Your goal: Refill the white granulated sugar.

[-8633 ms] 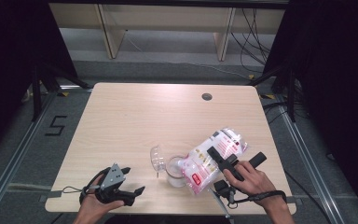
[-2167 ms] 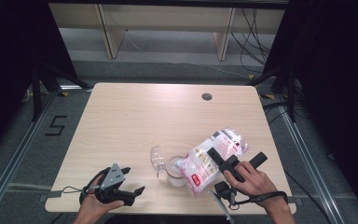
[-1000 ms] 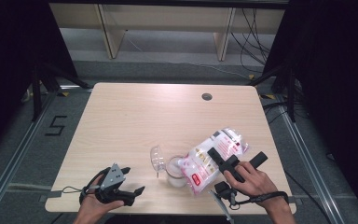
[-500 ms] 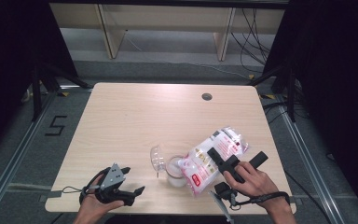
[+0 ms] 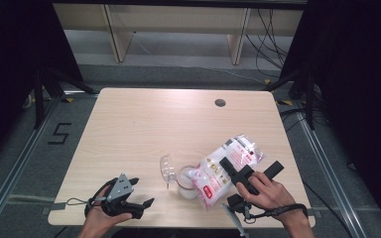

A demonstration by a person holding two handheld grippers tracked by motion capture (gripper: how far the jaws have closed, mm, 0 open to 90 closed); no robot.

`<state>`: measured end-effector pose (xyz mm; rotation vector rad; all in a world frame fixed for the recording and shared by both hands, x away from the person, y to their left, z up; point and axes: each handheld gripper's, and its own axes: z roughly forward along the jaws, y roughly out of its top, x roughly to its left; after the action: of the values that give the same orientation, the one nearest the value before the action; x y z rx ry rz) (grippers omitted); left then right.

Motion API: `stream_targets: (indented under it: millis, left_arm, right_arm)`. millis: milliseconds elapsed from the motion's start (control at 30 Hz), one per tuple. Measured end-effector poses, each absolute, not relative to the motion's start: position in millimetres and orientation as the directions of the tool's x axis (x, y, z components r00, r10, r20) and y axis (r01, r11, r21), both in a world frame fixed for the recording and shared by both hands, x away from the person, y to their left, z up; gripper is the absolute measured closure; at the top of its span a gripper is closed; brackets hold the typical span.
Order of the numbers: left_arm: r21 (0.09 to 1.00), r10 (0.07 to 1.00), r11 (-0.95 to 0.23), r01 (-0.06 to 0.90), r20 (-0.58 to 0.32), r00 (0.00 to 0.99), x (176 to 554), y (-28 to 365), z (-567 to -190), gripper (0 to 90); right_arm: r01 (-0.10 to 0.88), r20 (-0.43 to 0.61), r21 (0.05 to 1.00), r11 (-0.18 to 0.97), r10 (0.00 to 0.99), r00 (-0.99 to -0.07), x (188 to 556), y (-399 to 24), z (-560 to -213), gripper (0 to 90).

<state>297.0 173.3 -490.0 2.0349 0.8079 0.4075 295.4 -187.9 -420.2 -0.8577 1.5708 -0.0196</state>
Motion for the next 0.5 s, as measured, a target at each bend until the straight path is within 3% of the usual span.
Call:
stream_targets:
  millis: [33,67,133,233,300,367,400,500]
  left_arm:
    - [0.832,0.677,-0.399,0.387,-0.018,0.736,297.1,173.5,-490.0,15.3]
    - [0.832,0.675,-0.4,0.385,-0.017,0.738,297.4,173.8,-490.2,15.4]
    - [0.831,0.678,-0.399,0.388,-0.017,0.735,297.0,173.3,-490.0,15.4]
    - [0.832,0.677,-0.397,0.387,-0.019,0.735,297.0,173.4,-490.1,15.4]
    - [0.832,0.674,-0.398,0.385,-0.019,0.738,297.4,173.8,-490.2,15.4]
    - [0.833,0.674,-0.398,0.384,-0.019,0.739,297.4,173.9,-490.1,15.3]
    - [0.836,0.673,-0.394,0.383,-0.021,0.739,297.6,173.7,-490.4,15.3]
    - [0.832,0.673,-0.4,0.384,-0.018,0.74,297.5,174.0,-490.0,15.3]
  right_arm:
    - [-0.492,-0.832,-0.51,0.706,-0.549,0.075,295.1,-187.4,-417.9,73.2]
    - [-0.505,-0.857,-0.467,0.726,-0.512,0.057,295.6,-188.2,-421.0,73.2]
    - [-0.485,-0.827,-0.516,0.706,-0.559,0.066,294.9,-187.2,-416.8,73.2]
    - [-0.511,-0.862,-0.46,0.727,-0.504,0.059,295.6,-188.5,-420.7,73.3]
    - [-0.493,-0.829,-0.516,0.701,-0.552,0.083,295.0,-187.5,-416.4,73.3]
    - [-0.497,-0.839,-0.5,0.709,-0.54,0.073,294.9,-188.4,-417.0,73.4]
    - [-0.515,-0.869,-0.445,0.733,-0.492,0.051,295.5,-189.2,-420.5,73.5]
    - [-0.508,-0.862,-0.459,0.729,-0.504,0.057,295.5,-189.7,-419.4,73.6]
